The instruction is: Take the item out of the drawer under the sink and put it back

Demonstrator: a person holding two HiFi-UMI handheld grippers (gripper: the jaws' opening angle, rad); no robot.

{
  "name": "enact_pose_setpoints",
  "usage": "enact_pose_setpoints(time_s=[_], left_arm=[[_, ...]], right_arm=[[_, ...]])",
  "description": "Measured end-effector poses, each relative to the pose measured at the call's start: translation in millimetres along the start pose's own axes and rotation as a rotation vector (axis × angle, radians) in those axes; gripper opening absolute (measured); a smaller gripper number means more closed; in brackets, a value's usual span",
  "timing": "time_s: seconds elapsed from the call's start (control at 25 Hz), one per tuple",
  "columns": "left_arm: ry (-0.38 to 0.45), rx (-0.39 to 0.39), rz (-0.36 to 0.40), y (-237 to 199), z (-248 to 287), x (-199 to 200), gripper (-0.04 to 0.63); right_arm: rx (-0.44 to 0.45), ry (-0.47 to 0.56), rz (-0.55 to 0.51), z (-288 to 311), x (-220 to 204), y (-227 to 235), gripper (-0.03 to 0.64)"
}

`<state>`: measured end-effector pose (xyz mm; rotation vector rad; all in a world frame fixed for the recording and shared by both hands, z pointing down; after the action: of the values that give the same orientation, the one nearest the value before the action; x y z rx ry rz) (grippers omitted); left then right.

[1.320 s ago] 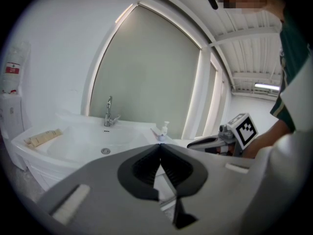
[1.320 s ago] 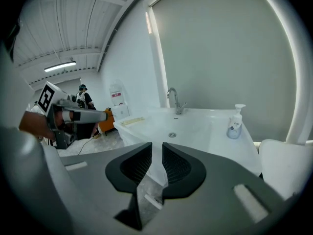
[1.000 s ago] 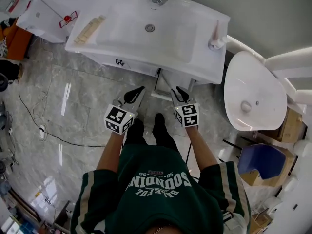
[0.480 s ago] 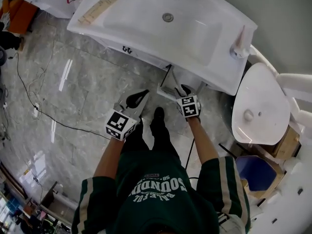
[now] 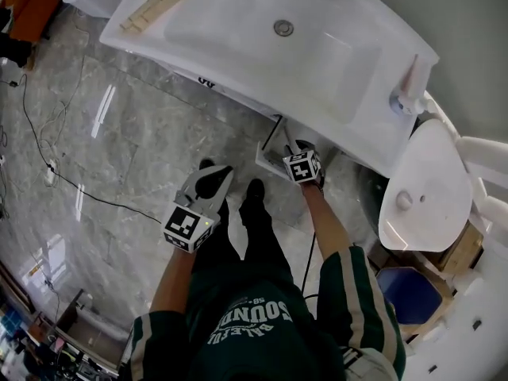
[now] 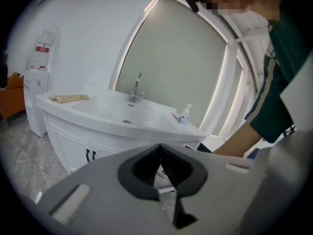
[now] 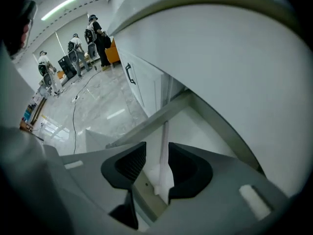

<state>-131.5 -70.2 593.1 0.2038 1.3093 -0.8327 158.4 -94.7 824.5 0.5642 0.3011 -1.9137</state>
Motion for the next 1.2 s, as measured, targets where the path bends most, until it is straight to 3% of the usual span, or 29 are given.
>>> enact_pose_setpoints(time_s=[0.52, 0.72, 0.84, 1.2], left_arm=[[-0.078, 0.094, -0.051, -25, -28, -35, 0.051], [-0.077, 0.097, -0.052, -29, -29, -35, 0.051], [-0.081, 0.103, -0.061, -30, -32, -37, 0.051], [-0.072, 0.091, -0.060, -30, -31, -29, 0.051]], right_arm=[[-0.007, -0.201, -0.018, 68, -24, 10, 0.118], [-0.059, -0.224, -0.012, 78, -27, 11, 0.113], [-0.090, -0.230, -0.031, 78, -28, 11, 0.063], [-0.091, -0.238, 0.025, 61, -23, 15, 0.051]])
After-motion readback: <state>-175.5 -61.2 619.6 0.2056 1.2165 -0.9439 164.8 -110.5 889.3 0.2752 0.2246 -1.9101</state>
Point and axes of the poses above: the fingertips, and each gripper's own axes: z forward along the fingers, y to its right, x out of its top, the point moved 10 cm from there along -z, backward along the fingers, and after that the axes turned 9 degrees about y, right-handed, at the moved point
